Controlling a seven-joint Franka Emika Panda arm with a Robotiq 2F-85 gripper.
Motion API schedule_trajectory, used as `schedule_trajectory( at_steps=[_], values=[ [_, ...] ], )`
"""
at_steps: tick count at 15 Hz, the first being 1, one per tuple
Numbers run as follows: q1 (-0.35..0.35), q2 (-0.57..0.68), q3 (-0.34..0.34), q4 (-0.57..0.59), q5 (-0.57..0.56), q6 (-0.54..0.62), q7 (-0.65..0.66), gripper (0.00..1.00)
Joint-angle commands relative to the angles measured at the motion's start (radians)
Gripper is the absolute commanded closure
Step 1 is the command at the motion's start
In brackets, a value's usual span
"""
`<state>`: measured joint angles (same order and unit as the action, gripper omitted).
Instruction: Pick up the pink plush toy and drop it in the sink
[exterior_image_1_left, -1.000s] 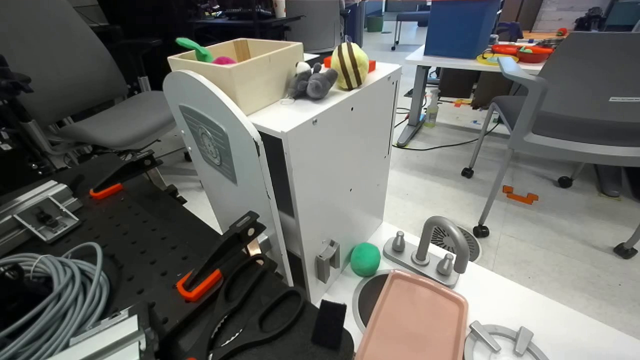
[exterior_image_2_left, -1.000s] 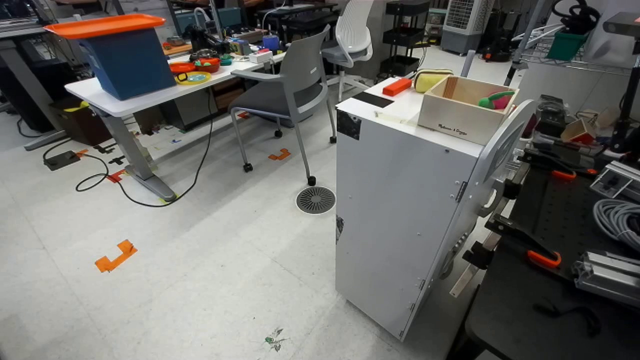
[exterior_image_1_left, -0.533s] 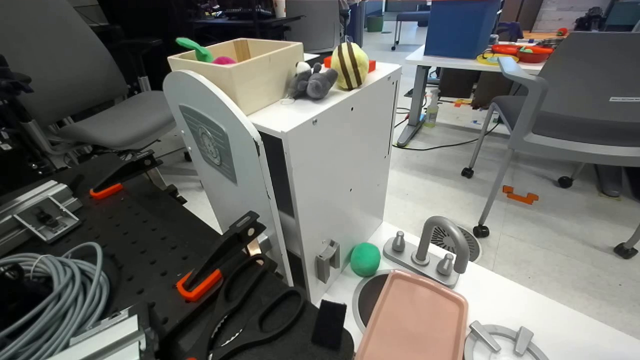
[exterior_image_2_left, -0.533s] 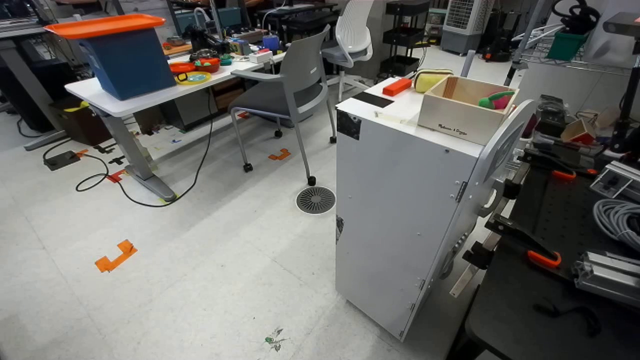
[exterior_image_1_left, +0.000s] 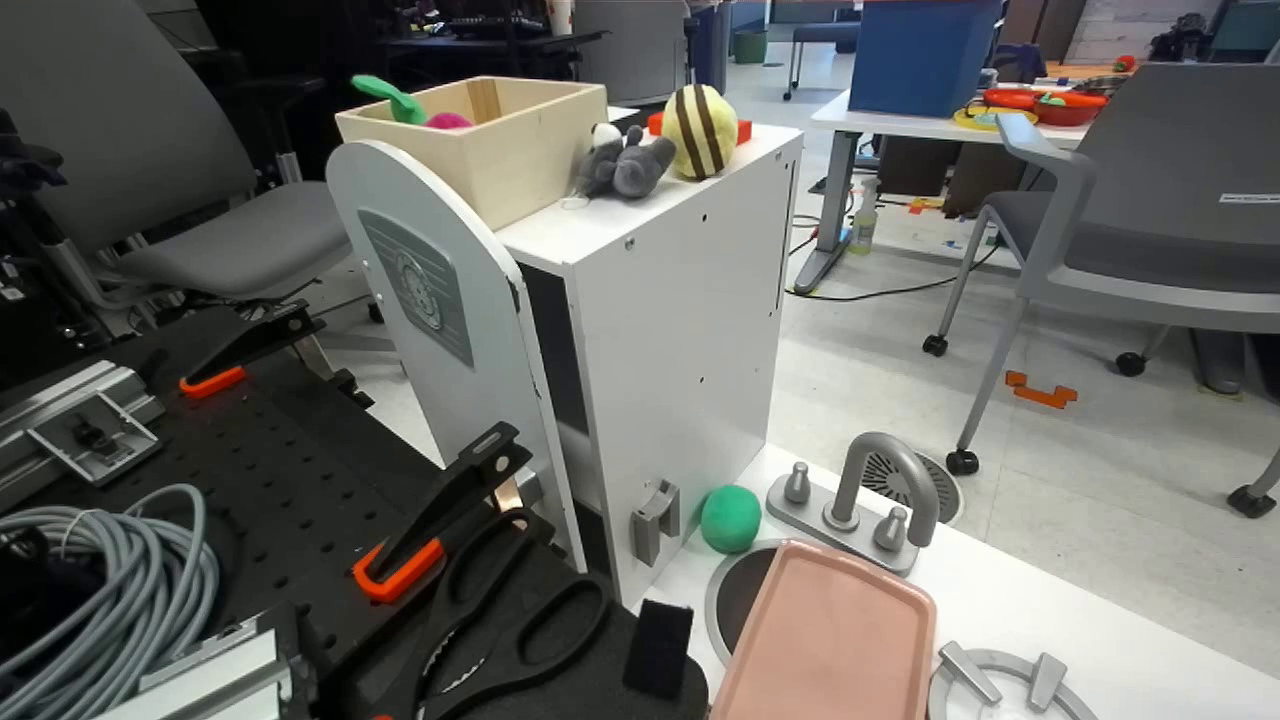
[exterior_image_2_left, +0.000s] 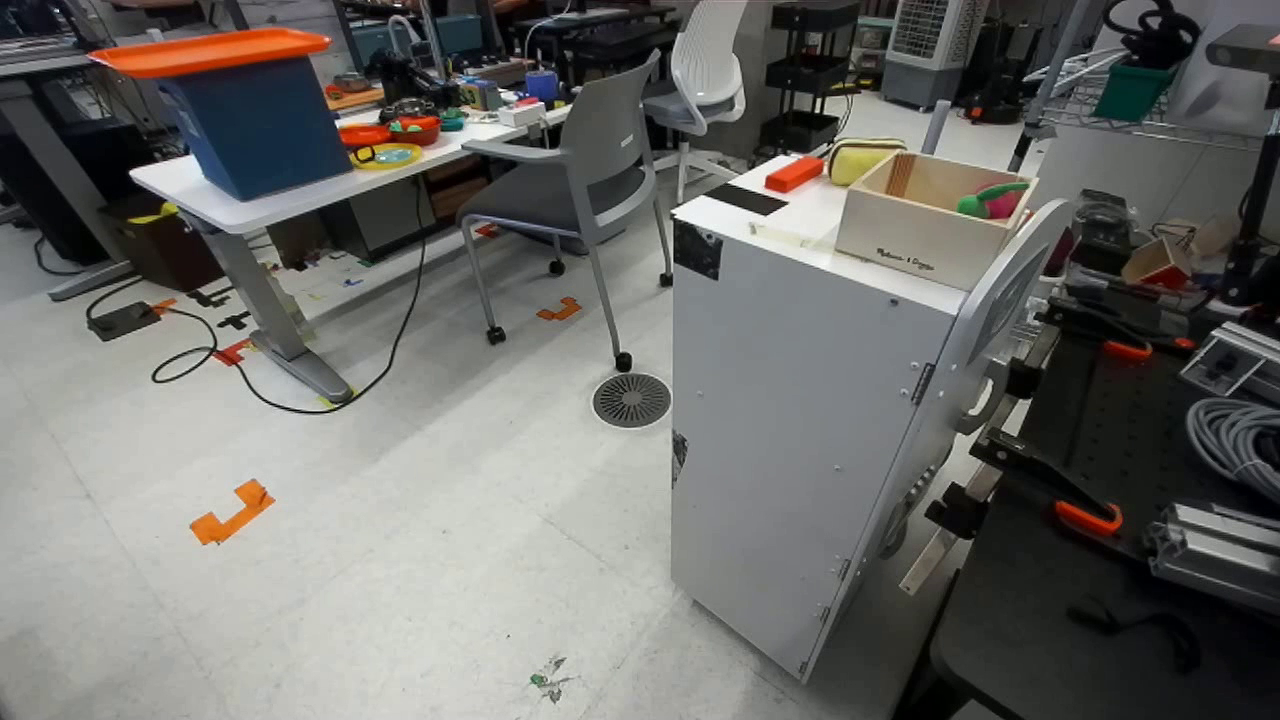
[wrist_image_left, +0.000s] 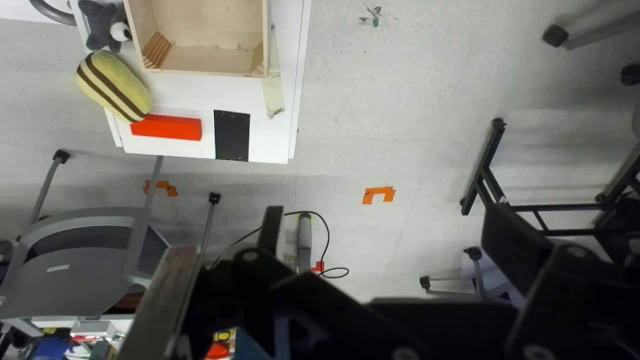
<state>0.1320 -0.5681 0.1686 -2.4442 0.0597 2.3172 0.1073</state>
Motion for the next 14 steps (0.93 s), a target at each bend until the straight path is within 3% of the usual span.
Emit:
schedule_trajectory(
  at_steps=[1, 2, 14],
  values=[
    [0.000, -0.069, -0.018, -0.022, -0.003, -0.011, -0.007, 0.00],
    [-0.001, -0.026, -0.010, 0.000, -0.002, -0.005, 0.002, 0.00],
    [-0.005, -0.029, -0.032, -0.042, 0.022, -0.016, 0.008, 0.00]
  ],
)
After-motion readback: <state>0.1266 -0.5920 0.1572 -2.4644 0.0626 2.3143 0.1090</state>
